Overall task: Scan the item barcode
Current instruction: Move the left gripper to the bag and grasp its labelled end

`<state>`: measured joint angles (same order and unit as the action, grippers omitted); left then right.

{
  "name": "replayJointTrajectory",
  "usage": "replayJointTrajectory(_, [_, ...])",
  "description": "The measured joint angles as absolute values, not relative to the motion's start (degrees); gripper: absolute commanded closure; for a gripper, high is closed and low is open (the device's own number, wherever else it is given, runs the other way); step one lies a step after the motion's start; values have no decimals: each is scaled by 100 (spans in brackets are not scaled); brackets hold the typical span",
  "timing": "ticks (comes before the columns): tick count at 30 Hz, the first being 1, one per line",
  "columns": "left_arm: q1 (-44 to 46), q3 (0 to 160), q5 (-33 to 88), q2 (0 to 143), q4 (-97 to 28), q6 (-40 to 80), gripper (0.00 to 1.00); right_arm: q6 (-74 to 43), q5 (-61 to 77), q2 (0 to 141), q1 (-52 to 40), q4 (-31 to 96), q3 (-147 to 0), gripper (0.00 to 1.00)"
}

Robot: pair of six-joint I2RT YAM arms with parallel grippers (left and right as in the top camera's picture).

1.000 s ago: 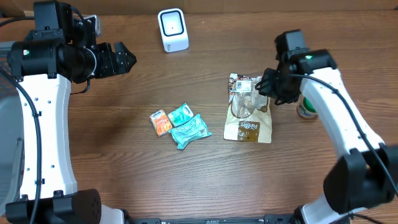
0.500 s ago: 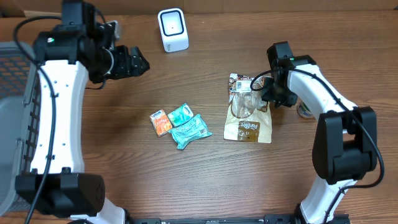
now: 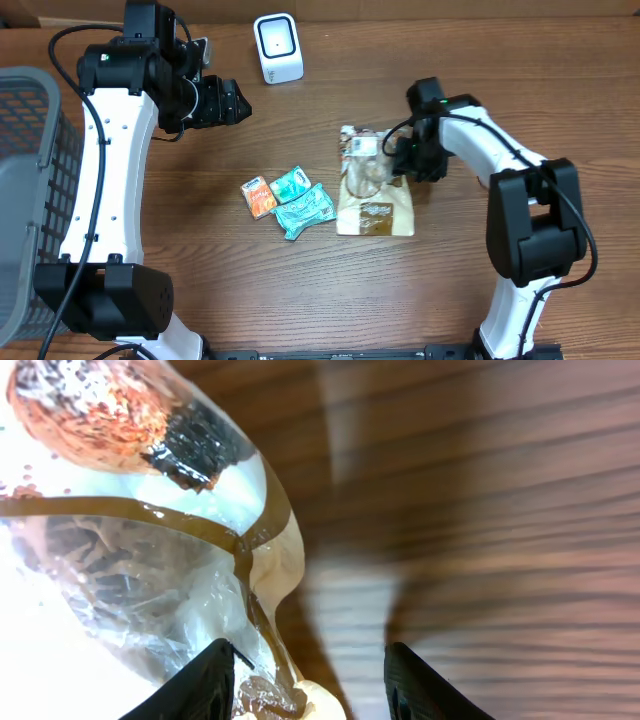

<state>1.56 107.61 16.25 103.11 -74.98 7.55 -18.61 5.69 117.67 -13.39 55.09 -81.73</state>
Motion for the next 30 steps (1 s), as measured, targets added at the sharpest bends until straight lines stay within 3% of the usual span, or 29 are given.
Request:
replayJointTrajectory(8, [513,10761,1625,10311,-7498,760,25,-2182,838,11771,-1894,5470,-8173,53])
replayJointTrajectory(11, [751,10761,1625,10311,-7491,799,34,-2259,926,11771,-1916,5470,-8173,53])
replayJointTrajectory(13, [897,10748,1623,10311,-7467,875,46,-2270,1009,11771,-1890,5496,-8176,51])
replayJointTrajectory(15, [1096,10648,1627,10311,-7411,1107,68,-2265,1070,11771,-1848,5579,-8219,49])
replayJointTrajectory(18, [1334,10302,1629,10311,-7229,1433,93,-2246,1170,11771,-1739,5732,-8420,47])
replayJointTrajectory(19, [1411,10119,1634,10311,-7118,1553,96,-2239,1197,11771,-1684,5784,-8521,46])
replayJointTrajectory(30, [2141,7931,2257,10333,-4659,2630,96,-1903,1358,11716,-917,6184,-8947,46])
